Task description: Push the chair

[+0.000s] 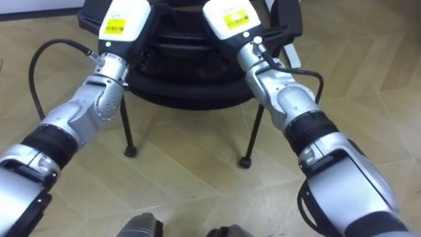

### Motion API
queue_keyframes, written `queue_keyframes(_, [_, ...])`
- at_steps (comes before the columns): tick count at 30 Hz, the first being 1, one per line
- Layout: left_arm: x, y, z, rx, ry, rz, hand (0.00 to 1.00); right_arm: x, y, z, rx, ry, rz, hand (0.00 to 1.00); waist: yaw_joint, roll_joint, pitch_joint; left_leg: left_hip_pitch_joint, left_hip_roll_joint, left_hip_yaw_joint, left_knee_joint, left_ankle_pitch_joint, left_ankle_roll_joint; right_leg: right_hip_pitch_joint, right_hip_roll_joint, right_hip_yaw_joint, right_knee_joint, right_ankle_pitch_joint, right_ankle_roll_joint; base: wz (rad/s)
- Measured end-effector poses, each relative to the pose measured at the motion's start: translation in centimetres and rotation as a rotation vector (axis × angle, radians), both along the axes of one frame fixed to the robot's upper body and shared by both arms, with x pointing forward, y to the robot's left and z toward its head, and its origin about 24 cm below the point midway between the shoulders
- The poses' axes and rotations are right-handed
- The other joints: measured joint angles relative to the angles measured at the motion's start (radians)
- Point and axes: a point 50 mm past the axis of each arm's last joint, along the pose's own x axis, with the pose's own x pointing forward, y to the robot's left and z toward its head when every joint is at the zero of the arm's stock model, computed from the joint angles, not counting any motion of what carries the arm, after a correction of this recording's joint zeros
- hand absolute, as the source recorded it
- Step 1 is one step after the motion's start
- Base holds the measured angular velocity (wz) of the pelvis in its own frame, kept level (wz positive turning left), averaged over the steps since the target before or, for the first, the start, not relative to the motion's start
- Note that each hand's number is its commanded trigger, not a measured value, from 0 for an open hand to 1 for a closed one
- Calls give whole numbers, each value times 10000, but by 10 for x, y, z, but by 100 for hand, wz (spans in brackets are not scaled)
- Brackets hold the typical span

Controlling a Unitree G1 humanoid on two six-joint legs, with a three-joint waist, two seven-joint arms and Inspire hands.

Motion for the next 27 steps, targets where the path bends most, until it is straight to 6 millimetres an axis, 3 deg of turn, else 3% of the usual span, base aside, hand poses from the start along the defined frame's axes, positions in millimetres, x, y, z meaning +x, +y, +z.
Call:
queue_keyframes(7, [9,-1,25,-74,-132,-56,0,11,-9,30,-170,-235,-212,0,41,88,-51,-264,-28,156,-426,338,134,-310,12,51,-561,517,48,-5])
queue_keyframes(13, [11,5,48,898,-699,-130,0,13,-25,55,-920,-969,-553,0,16,216,-153,320,-55,301,-1559,826,298,322,210,102,-1893,1257,237,-4])
queue_keyframes(16, [11,10,53,1267,-760,-18,0,11,-27,66,-1446,-1504,-487,0,-169,215,-172,558,-134,303,-2004,1033,380,612,258,112,-2436,1526,358,2])
queue_keyframes(19, [12,10,54,1370,-684,94,0,8,-28,81,-1489,-2129,-421,0,-245,203,-321,723,-236,410,-2298,1105,471,680,244,248,-2625,1637,484,-2])
queue_keyframes(21, [11,9,58,1514,-812,52,0,6,-30,90,-1427,-2512,-412,0,-266,197,-354,927,-270,423,-2406,1117,493,860,246,333,-2734,1681,547,-6])
queue_keyframes(24, [7,8,79,1477,-1626,-132,0,5,-37,94,-1515,-2739,-608,0,-262,137,-534,1494,-314,475,-2820,1175,552,1379,292,471,-3127,1766,659,-2])
queue_keyframes(25, [6,14,91,1160,-2073,-3,0,3,-39,92,-1500,-2756,-628,0,-299,90,-647,1855,-324,503,-3079,1218,561,1701,314,508,-3375,1825,692,-5])
queue_keyframes(26, [4,21,100,952,-2519,159,0,-1,-40,90,-1440,-2780,-545,0,-348,80,-812,2158,-340,555,-3349,1265,581,1999,316,494,-3635,1891,737,-6])
queue_keyframes(27, [2,25,105,971,-2745,246,0,-3,-41,91,-1332,-2814,-489,0,-367,56,-892,2301,-352,597,-3489,1306,593,2109,315,534,-3730,1929,754,-11])
